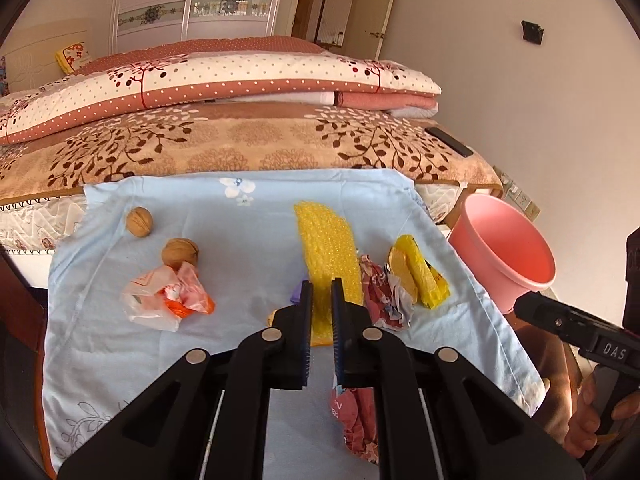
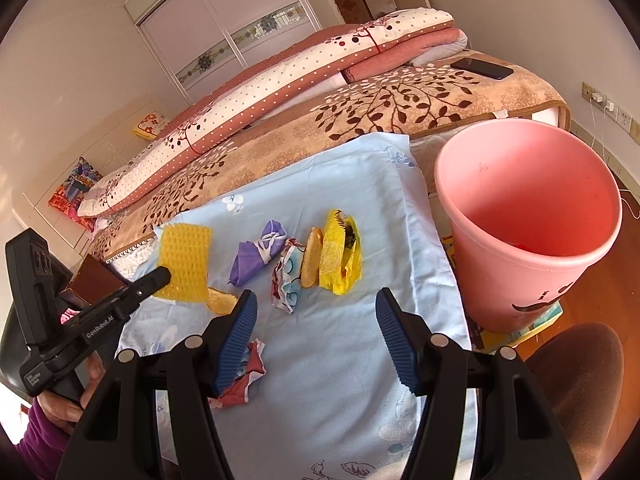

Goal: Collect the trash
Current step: 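Grasp the yellow foam net with the left tool and lift it, then close the right tool on the floral printed bag while the left tool holds the net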

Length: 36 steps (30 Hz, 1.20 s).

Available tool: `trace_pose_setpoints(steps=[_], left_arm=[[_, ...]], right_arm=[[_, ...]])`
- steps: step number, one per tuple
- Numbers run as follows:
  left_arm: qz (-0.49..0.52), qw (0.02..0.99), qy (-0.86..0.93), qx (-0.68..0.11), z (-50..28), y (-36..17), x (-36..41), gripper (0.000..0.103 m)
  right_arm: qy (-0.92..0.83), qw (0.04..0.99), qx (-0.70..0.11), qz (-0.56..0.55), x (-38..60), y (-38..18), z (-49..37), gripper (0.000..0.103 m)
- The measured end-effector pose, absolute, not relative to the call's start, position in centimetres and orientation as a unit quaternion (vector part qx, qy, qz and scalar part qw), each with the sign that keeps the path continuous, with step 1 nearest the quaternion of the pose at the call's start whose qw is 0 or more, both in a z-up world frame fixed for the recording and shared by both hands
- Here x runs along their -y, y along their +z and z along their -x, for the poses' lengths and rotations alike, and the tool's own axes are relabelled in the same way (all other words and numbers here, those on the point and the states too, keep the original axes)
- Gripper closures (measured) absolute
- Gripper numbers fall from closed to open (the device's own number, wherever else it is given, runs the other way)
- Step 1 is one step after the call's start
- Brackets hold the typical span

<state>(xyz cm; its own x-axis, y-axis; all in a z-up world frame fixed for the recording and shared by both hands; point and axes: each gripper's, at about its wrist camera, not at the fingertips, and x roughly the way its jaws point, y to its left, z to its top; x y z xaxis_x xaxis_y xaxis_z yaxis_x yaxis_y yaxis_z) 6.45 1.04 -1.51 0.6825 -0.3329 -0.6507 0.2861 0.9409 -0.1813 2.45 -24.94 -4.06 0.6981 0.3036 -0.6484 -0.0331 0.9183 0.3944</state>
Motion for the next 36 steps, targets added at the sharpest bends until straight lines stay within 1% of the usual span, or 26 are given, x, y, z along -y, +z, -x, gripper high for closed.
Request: trace_pose_setpoints(steps=[5,11,20,28,36], left_arm=[[0.055,0.925,-0.164,-0.337,-5.8,0.3,-2.9,0.094],[0.067,0.932,-0.161,-0.318,-5.1,1.7,-4.3,0.094],[0.083,0.931,-0.159,-0.319,-4.6,1.4,-5.7,0.094],[0.084,0.929,-0.163,-0.321,-4.7,1.2,-5.7,0.094],[0.081,0.93,-0.17,-0.317,-4.4,1.6,-4.7,0.094]], right_arm=[[0.108,0.905,-0.38,-0.161,23.5,-3.6,-2.0,0.042],[0.161,0.89,-0.411,-0.117,20.9,-3.6,-2.8,0.042],[0.229,0.852,-0.466,-0.071,16.5,-5.4,-4.2,0.042],[0.246,0.842,-0.478,-0.031,14.1,-6.3,-4.8,0.042],[0.256,0.845,-0.469,-0.005,13.2,-6.2,-4.8,0.042]])
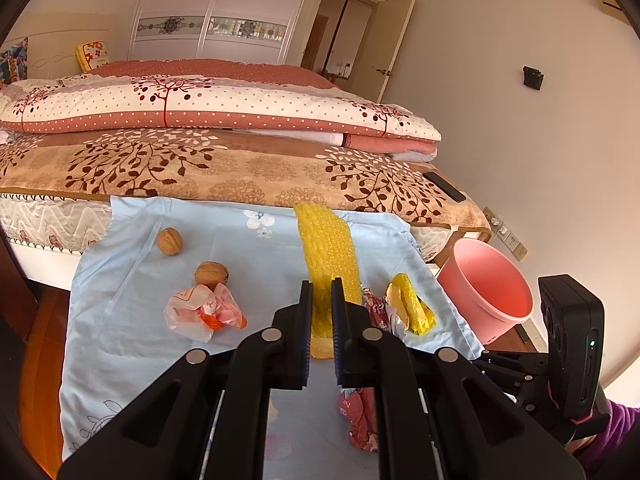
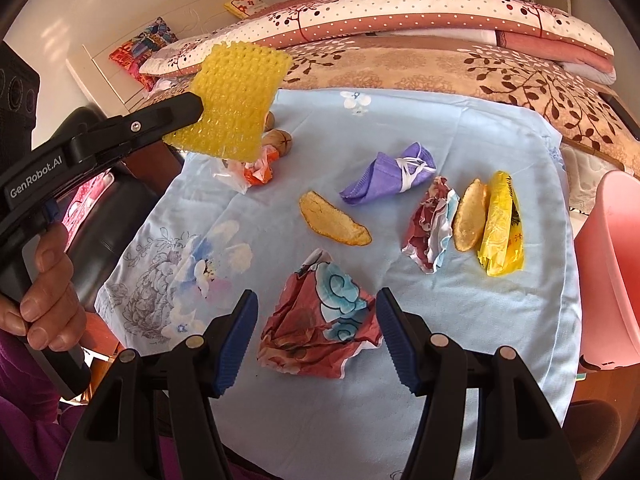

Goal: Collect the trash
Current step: 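Close the right tool on the floral printed bag while the left tool holds the net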

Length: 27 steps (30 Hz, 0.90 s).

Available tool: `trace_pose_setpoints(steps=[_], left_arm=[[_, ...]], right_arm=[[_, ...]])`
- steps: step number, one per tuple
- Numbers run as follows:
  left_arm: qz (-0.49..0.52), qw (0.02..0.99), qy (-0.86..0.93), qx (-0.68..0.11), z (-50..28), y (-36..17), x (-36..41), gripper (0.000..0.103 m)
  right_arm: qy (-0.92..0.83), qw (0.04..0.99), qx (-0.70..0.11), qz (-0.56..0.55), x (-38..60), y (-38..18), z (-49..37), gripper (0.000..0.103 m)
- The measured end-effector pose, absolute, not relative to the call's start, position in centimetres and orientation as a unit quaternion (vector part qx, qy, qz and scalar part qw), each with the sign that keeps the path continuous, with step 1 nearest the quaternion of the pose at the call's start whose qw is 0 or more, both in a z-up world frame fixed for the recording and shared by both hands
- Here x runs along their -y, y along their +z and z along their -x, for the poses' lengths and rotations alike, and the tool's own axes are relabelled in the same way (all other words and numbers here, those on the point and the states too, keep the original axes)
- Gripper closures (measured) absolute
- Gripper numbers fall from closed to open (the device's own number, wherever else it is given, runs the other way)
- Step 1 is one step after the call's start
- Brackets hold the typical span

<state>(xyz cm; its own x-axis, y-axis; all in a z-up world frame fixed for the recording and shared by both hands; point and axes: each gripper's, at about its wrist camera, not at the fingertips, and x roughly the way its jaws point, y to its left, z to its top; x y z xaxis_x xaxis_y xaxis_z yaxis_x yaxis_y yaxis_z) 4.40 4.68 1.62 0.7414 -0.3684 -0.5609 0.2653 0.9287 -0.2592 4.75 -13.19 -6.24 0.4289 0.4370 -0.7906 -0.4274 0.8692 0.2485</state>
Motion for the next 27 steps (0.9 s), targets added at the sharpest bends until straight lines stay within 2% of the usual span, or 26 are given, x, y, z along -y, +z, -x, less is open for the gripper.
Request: trace_pose_setpoints(steps=[7,17,19,27], left_arm=[[0.078,0.929,-0.173,-0.317,-4.2,1.8,-4.2,0.094],[0.072,0.928,-0.174,-0.323,-4.6,1.5,-3.4,0.094],[0.074,0.927,-0.172,-0.325,-4.8,1.4,-3.4,0.094],[0.08,0.925,-0.175,-0.329,-5.7,1.3,-2.8,0.094]], right_arm=[[0.266,0.837,-0.477,-0.015,13.5,-7.0,-4.7,0.06],[0.273,0.824,-0.496,-0.008,12.6,-8.4,-5.3,0.061],[0.276,0.819,-0.503,-0.004,12.4,-8.9,-5.5,0.07],[0.269,0.832,-0.485,-0.005,13.8,-8.4,-5.4,0.085]])
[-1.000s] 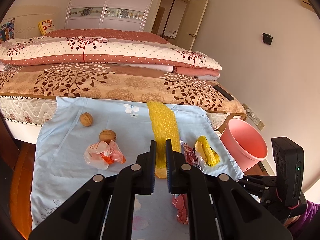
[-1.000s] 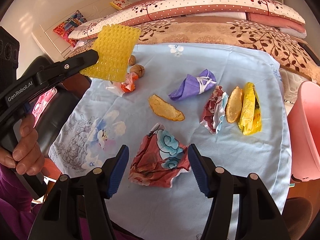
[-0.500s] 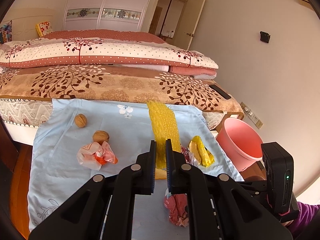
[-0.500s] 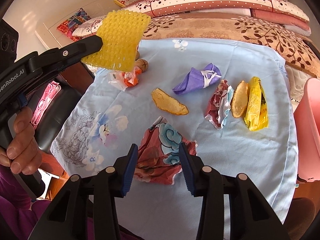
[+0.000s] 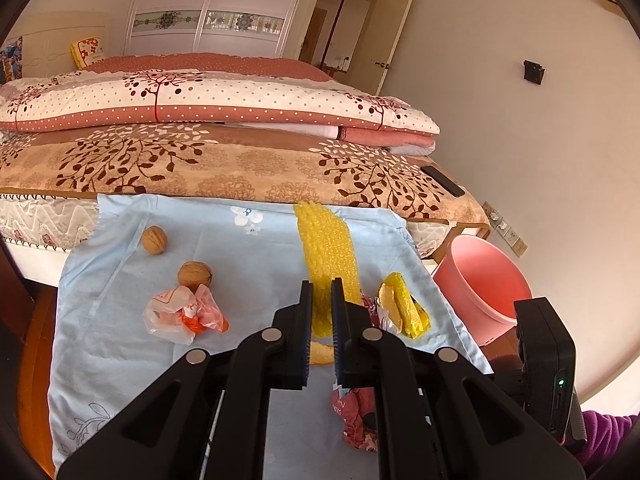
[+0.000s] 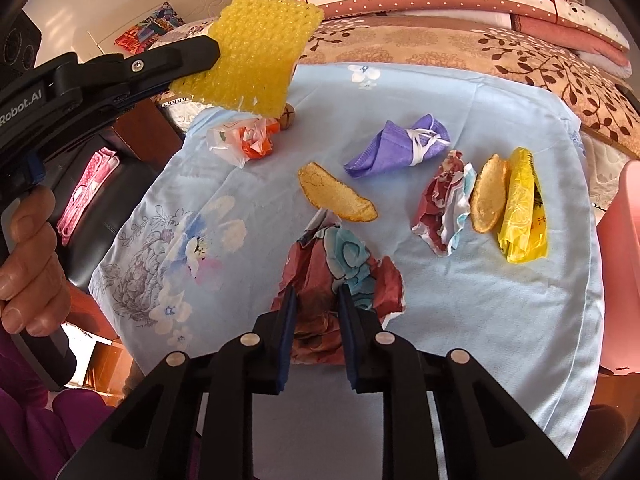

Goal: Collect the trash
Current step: 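Close the right tool on the floral printed bag while the left tool holds the net, then carry the yellow net in the left tool while the right tool carries the printed bag over the pink bucket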

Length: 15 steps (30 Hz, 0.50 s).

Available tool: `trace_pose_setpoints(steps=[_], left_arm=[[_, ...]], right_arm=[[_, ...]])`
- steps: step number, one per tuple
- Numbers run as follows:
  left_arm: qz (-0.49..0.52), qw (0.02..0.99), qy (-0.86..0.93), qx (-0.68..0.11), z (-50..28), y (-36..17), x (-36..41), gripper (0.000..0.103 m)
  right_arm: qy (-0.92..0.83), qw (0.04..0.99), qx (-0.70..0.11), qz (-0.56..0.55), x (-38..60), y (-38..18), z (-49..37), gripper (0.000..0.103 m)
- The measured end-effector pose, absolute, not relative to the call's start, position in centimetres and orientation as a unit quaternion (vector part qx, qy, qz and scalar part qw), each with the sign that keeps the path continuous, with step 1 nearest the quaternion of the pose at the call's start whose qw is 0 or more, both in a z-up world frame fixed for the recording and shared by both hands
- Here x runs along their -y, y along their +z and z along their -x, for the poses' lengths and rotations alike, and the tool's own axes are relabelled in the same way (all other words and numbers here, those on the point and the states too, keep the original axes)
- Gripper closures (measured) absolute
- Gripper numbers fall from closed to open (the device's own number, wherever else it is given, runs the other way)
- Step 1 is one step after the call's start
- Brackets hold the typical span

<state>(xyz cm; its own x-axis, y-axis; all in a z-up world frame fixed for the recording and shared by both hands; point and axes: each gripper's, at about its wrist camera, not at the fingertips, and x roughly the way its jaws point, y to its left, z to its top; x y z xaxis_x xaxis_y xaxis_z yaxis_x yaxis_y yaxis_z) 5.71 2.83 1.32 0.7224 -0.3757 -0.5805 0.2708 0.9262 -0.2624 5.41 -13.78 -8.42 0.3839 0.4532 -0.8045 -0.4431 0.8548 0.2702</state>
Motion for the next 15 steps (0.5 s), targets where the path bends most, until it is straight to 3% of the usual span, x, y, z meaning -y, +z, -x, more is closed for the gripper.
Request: trace_pose_setpoints(steps=[15], left_arm=[[0.068,0.919,-0.213,-0.326,-8.0,2.1,3.0,0.094]], right_arm=[[0.191,0.89,-0.405,-0.084,23.4,-3.7,-5.5,0.086]])
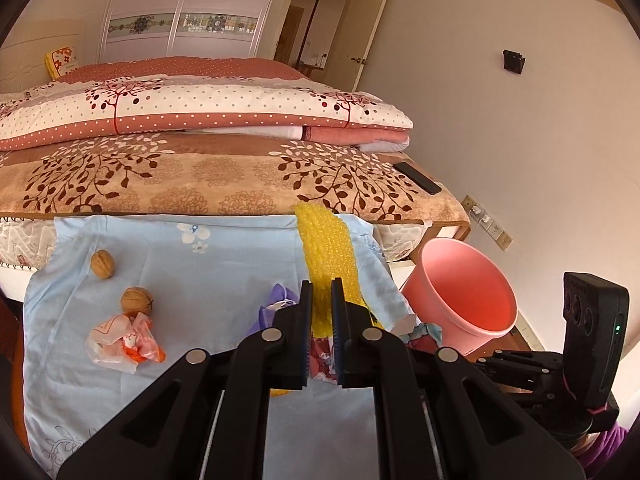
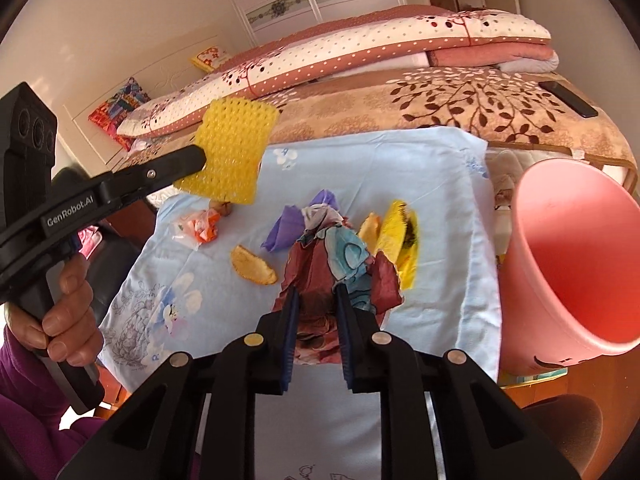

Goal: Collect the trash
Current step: 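Carry the yellow net in the left tool while the right tool carries the printed bag over the pink bucket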

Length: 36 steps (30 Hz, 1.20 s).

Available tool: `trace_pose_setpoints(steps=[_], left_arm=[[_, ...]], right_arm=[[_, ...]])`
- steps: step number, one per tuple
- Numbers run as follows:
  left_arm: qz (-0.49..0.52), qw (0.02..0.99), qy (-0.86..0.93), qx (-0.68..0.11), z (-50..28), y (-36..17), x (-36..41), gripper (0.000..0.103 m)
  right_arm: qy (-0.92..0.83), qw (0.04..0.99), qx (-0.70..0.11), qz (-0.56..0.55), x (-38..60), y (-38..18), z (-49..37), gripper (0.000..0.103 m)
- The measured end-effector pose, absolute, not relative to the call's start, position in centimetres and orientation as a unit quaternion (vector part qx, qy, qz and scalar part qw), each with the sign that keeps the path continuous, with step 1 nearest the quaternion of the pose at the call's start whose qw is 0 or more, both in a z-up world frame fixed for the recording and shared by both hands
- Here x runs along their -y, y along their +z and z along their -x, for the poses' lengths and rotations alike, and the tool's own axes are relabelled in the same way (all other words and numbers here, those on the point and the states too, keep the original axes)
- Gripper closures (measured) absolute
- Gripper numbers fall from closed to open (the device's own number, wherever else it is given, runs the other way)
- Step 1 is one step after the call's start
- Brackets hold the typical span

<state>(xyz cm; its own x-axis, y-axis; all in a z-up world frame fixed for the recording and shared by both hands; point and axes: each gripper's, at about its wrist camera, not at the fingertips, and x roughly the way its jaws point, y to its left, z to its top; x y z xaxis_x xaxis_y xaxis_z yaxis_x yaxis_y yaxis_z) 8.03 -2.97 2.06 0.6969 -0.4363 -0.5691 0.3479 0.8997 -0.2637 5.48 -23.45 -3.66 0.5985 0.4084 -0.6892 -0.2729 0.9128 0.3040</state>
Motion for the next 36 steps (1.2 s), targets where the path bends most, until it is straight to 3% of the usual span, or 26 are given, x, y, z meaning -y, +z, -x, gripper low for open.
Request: trace_pose_setpoints(steps=[19,36], left_arm=[[0.027,0.893,-0.302,-0.333,-10.8,1.6,14.0,0.094],[-0.007,0.861,-0.353,-0.366,-12.0,-0.9,22.3,0.094]], right_arm=[[0.035,0.91,-0.359,-0.205,37.5,-3.8,-6.1,0.085],[-0.043,0.905,-0.357,-0.225,43.1,-6.0,-5.3,0.084]])
